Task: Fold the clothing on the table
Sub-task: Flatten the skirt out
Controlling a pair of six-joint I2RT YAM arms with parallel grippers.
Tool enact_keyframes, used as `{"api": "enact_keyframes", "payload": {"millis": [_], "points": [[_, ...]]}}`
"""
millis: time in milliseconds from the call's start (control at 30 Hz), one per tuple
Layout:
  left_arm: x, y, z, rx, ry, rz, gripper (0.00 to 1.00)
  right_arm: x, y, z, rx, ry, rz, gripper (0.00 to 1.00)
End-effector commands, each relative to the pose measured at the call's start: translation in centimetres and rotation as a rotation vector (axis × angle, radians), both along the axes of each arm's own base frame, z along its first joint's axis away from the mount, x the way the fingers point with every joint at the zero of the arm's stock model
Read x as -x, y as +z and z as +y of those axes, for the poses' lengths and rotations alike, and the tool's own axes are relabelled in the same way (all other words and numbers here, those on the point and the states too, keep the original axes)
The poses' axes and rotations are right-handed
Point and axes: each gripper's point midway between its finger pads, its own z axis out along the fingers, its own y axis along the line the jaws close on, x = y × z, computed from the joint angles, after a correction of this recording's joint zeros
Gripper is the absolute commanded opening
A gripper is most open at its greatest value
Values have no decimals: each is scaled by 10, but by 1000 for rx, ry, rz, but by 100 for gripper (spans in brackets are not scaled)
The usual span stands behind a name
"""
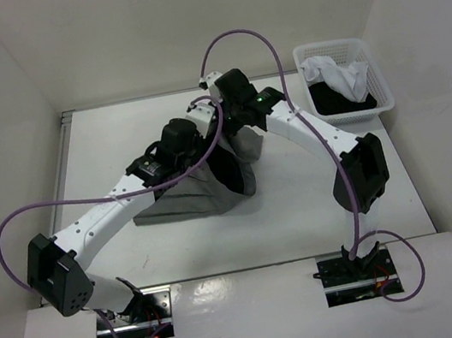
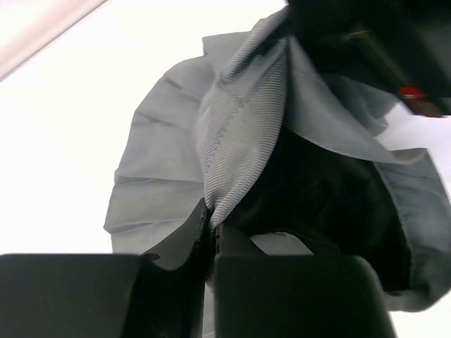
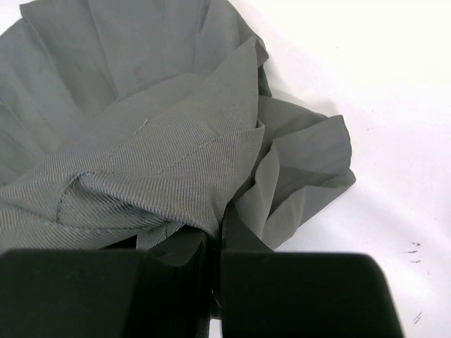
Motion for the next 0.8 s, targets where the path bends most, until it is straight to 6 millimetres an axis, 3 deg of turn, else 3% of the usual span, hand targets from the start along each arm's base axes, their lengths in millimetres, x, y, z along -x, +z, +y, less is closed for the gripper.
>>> {"api": "enact_keyframes", "payload": {"millis": [0, 33, 67, 167, 200, 267, 333, 400, 500, 567, 633, 767], "points": [[-2, 16, 18, -42, 23, -50, 0, -9, 36, -13, -32, -43, -112, 0], [-3, 22, 18, -42, 19, -63, 0, -10, 38, -12, -38, -43, -120, 3], [-4, 28, 17, -44, 14, -76, 0, -9, 33, -13, -32, -43, -111, 31], [-10, 48, 18, -77, 8, -104, 0, -12, 35, -23, -21, -78, -132, 84], [-12, 52, 20, -102, 8, -112, 0, -15, 38, -30, -29, -106, -140, 89], [-16, 79, 26, -116, 32, -162, 0, -18, 42, -37, -59, -117, -134, 96], [-22, 91, 29, -153, 44, -190, 0, -21, 52, -48, -106, -117, -129, 98], [-24, 111, 35, -165, 69, -228, 0, -9, 45, -40, -131, -34, -85, 98], [-24, 112, 37, -178, 73, -232, 0, 6, 34, -33, -144, 45, -38, 96], [-23, 94, 40, -209, 78, -203, 0, 13, 26, -35, -122, 65, -21, 96], [-21, 90, 44, -217, 87, -201, 0, 19, 23, -38, -103, 98, -27, 95], [-19, 86, 45, -218, 87, -200, 0, 41, -4, -39, -95, 170, 34, 91]]}}
